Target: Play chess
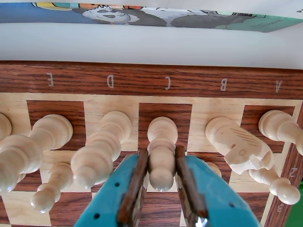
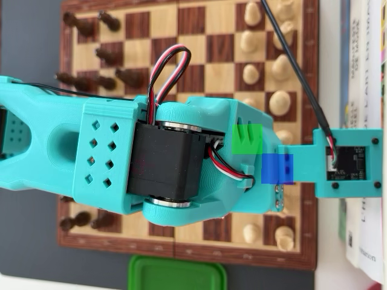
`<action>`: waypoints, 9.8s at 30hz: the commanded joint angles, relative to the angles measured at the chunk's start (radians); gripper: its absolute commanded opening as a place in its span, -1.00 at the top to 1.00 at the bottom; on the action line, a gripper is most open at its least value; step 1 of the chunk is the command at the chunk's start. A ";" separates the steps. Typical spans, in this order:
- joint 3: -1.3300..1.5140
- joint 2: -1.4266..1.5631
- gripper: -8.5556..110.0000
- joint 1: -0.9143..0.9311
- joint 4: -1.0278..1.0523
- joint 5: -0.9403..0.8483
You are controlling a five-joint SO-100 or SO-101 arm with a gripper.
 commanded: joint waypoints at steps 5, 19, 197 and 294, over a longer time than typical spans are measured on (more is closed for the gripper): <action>-0.051 0.025 0.82 0.044 -0.017 -0.034; -0.040 0.123 0.82 0.044 -0.006 -0.025; 1.942 2.171 0.57 -0.117 -0.741 -0.006; 2.384 2.450 0.57 -0.084 -3.114 0.040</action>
